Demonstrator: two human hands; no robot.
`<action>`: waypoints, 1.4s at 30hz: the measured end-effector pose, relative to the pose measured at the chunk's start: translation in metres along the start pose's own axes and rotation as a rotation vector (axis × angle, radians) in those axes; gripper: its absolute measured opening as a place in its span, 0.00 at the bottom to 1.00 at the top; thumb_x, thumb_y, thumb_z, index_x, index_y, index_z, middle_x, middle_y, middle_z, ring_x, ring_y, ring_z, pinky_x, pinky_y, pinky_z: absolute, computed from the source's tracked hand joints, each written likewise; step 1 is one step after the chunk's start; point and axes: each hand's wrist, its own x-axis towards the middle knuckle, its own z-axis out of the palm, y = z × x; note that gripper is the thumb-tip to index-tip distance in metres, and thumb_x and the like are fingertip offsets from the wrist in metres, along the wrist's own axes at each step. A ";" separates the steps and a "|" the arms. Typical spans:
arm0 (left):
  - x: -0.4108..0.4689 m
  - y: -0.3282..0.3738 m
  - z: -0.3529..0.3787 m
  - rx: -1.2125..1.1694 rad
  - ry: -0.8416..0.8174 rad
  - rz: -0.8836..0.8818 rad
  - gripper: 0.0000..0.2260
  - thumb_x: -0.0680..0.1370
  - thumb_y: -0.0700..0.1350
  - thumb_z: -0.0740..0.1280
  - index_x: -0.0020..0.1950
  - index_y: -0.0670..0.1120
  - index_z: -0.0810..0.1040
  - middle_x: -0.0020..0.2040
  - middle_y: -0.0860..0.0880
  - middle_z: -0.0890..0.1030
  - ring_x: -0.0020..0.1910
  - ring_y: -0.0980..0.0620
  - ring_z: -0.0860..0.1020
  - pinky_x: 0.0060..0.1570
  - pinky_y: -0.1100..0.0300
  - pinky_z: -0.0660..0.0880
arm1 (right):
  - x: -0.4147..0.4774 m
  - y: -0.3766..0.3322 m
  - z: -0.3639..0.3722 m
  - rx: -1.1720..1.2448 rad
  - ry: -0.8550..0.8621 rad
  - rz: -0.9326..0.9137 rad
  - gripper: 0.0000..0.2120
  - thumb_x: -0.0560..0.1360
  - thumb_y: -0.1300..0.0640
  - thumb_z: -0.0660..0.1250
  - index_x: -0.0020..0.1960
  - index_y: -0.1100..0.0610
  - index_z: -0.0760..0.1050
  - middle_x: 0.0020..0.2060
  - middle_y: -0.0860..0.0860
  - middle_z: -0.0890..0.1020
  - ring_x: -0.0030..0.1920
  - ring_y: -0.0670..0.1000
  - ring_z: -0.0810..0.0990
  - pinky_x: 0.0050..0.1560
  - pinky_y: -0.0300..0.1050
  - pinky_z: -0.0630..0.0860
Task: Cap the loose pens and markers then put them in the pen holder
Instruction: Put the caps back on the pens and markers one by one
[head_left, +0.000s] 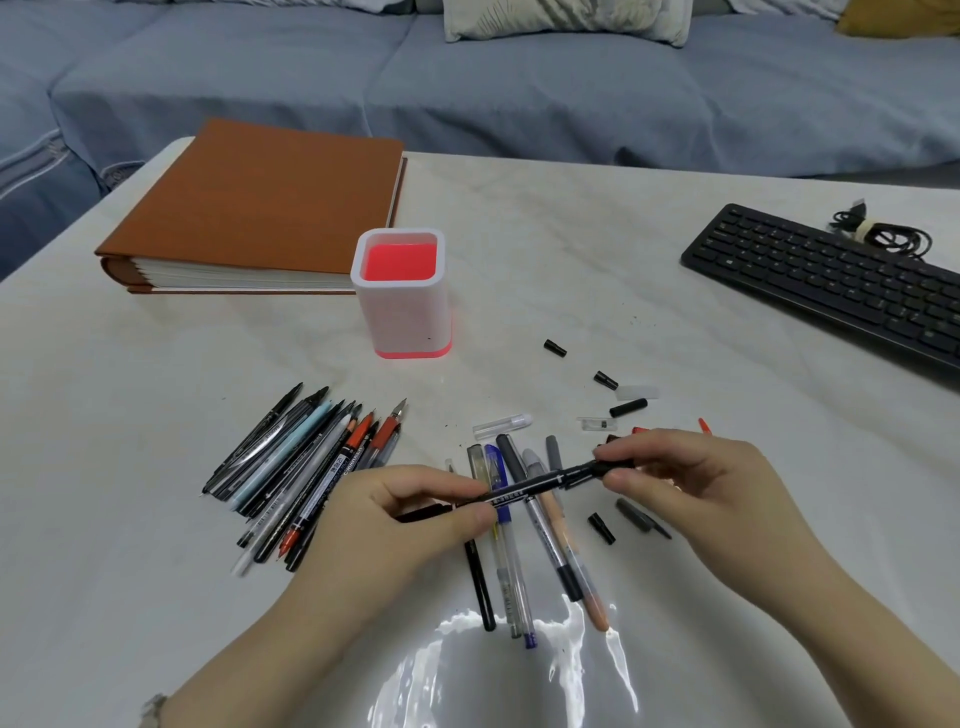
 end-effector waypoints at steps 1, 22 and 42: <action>-0.001 0.001 0.000 0.011 -0.004 0.008 0.11 0.61 0.35 0.75 0.30 0.52 0.84 0.31 0.54 0.84 0.30 0.62 0.79 0.32 0.74 0.73 | -0.001 -0.002 0.001 -0.023 -0.021 -0.007 0.14 0.67 0.64 0.71 0.38 0.43 0.81 0.30 0.38 0.82 0.32 0.41 0.76 0.35 0.28 0.70; -0.001 -0.014 0.006 0.086 -0.005 0.161 0.08 0.66 0.36 0.74 0.31 0.48 0.84 0.28 0.53 0.82 0.26 0.62 0.75 0.30 0.74 0.70 | -0.007 -0.003 0.000 -0.170 -0.130 -0.101 0.14 0.69 0.60 0.72 0.35 0.40 0.81 0.32 0.37 0.82 0.36 0.40 0.80 0.41 0.28 0.72; 0.007 -0.034 -0.004 0.176 0.124 -0.011 0.10 0.69 0.39 0.72 0.35 0.54 0.82 0.35 0.56 0.84 0.34 0.60 0.79 0.41 0.64 0.73 | -0.003 0.059 0.023 -0.835 -0.094 -0.016 0.11 0.71 0.51 0.68 0.48 0.56 0.81 0.46 0.51 0.78 0.52 0.52 0.73 0.52 0.43 0.68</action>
